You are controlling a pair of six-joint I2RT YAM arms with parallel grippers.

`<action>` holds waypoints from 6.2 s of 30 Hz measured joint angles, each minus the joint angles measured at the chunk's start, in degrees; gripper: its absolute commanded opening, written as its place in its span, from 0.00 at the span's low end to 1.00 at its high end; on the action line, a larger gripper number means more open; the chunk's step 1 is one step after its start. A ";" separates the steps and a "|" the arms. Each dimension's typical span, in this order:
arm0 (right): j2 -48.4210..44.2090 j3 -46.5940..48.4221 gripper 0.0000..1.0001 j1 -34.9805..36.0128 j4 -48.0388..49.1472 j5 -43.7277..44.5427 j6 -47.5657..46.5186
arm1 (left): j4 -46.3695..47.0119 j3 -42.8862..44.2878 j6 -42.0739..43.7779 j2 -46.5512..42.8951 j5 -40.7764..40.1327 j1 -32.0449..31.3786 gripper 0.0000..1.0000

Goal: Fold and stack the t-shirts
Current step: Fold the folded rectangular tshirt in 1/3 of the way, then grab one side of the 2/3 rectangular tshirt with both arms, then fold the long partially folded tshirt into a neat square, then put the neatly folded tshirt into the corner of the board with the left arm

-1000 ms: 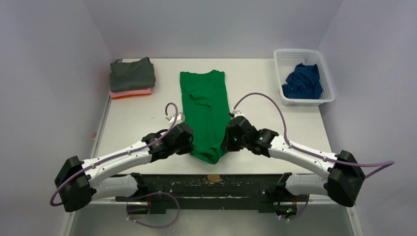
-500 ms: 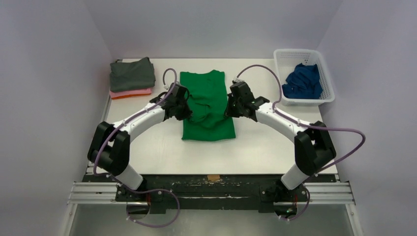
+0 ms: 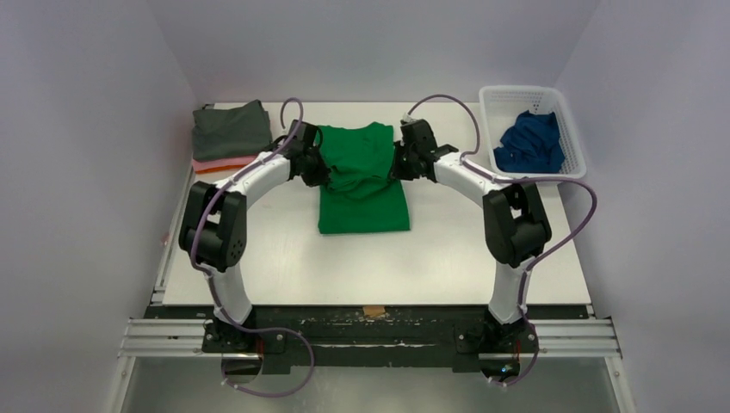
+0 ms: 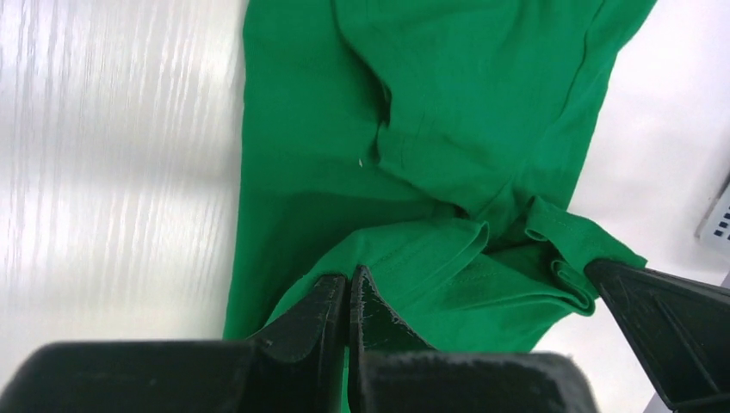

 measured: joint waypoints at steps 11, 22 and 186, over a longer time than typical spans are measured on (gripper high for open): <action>10.05 8.35 0.83 -4.85 1.33 -4.90 -1.16 | -1.81 7.61 2.58 7.93 3.26 4.17 1.00; -10.97 -13.77 0.77 -5.09 8.50 -7.50 -0.66 | 4.59 -14.19 3.15 -14.45 6.47 2.91 1.00; -49.62 -35.21 0.99 -5.68 5.73 1.03 -2.93 | -32.50 63.36 39.93 23.06 -21.07 12.07 0.00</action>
